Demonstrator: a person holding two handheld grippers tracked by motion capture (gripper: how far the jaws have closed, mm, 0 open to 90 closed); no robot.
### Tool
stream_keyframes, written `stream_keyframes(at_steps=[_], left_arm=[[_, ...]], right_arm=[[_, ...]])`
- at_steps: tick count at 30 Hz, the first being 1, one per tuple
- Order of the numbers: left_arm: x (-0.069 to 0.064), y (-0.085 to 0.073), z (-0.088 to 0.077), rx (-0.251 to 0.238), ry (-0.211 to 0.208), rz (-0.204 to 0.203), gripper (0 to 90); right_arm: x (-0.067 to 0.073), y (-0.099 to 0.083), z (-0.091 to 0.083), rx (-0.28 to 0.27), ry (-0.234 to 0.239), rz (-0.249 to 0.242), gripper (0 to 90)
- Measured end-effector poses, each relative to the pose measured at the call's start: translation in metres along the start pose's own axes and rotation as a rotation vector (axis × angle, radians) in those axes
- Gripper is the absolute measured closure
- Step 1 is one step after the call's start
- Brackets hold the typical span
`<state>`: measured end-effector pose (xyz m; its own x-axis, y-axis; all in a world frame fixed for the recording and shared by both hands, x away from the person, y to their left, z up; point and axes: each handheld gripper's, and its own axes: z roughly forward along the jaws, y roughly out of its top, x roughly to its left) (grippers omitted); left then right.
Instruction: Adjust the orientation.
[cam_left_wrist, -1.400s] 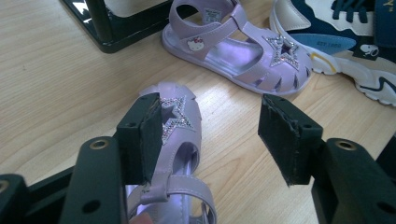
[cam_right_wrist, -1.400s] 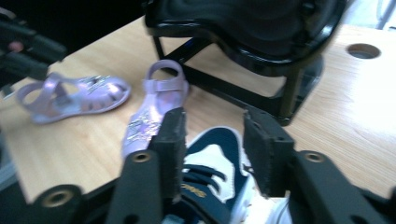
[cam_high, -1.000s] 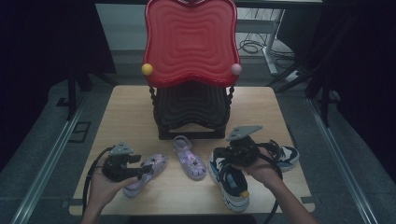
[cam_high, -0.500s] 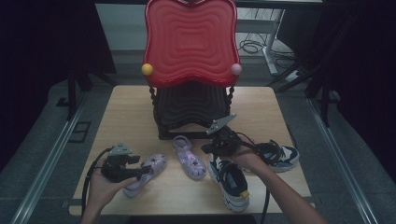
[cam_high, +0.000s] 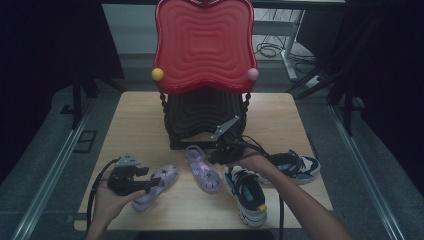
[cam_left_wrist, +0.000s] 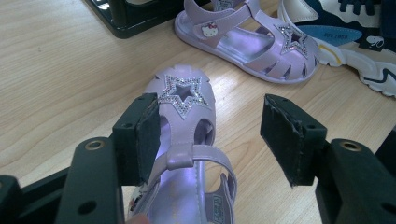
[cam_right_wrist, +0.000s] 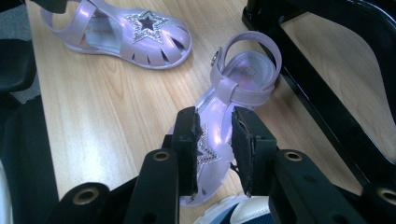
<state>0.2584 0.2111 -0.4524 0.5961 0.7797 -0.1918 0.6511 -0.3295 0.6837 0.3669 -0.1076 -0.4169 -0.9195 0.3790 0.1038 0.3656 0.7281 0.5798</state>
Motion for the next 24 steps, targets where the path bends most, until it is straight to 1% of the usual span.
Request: stream_keyframes(at_steps=[3,7,9,17,24], left_arm=[[0.000,0.000,0.000,0.000,0.000,0.000,38.4],[0.001,-0.001,0.000,-0.002,0.001,-0.002,38.3],[0.001,-0.001,0.000,-0.001,0.000,-0.004,38.4],[0.001,-0.002,0.000,0.001,-0.003,-0.006,38.3],[0.002,-0.003,0.000,0.002,-0.001,-0.010,38.4]], right_arm=[[-0.003,0.002,0.004,0.005,0.005,0.005,70.2],[-0.004,0.004,0.008,0.011,0.003,0.023,68.2],[-0.005,0.004,0.011,0.029,-0.003,0.040,67.5],[-0.007,0.007,0.030,0.084,0.011,0.048,66.1],[-0.008,0.010,0.043,0.136,0.019,0.087,65.1]])
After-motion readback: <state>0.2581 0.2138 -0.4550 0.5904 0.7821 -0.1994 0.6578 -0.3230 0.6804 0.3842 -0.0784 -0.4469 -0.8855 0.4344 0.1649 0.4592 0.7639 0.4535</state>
